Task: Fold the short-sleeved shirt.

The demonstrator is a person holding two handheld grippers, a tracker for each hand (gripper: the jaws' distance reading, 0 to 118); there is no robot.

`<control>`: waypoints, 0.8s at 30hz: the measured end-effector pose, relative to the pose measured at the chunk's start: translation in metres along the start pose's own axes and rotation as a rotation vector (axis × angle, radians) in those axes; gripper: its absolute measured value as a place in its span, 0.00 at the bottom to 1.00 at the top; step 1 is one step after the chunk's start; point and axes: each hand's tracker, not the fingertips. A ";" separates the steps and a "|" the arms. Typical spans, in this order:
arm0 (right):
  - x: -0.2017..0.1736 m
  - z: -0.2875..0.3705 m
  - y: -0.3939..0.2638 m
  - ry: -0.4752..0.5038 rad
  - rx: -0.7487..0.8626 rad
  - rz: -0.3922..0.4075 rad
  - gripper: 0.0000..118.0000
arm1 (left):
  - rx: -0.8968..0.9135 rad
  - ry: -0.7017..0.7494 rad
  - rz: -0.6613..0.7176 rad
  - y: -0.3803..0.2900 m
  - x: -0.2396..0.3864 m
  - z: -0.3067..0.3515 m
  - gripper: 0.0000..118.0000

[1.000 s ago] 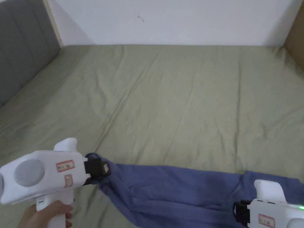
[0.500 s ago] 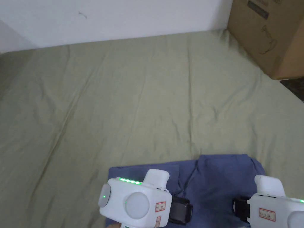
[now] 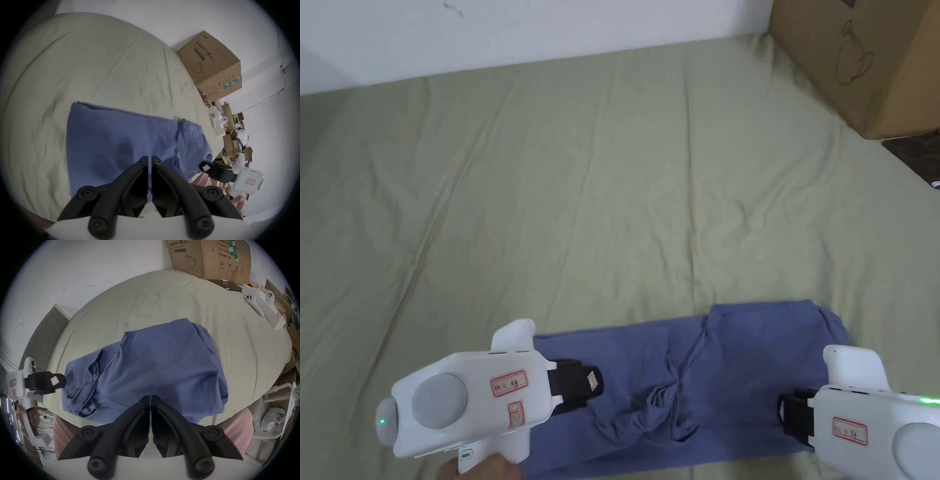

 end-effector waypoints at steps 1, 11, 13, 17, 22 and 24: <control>-0.001 -0.001 0.000 0.005 -0.002 0.001 0.02 | -0.052 -0.032 0.014 -0.003 -0.002 -0.009 0.02; 0.006 -0.007 -0.009 0.027 -0.042 -0.035 0.02 | -0.287 -0.160 -0.111 -0.053 0.060 -0.073 0.02; 0.006 -0.007 -0.011 0.016 -0.048 -0.019 0.02 | -0.352 -0.161 -0.167 -0.061 0.067 -0.086 0.02; 0.007 -0.002 -0.012 0.017 -0.043 -0.019 0.02 | -0.351 -0.152 -0.123 -0.069 0.064 -0.092 0.02; 0.007 0.003 -0.008 -0.001 -0.030 -0.005 0.02 | -0.221 -0.185 -0.107 -0.058 0.057 -0.080 0.02; 0.006 0.004 -0.007 -0.002 -0.030 -0.008 0.02 | -0.149 -0.192 -0.086 -0.055 0.058 -0.081 0.02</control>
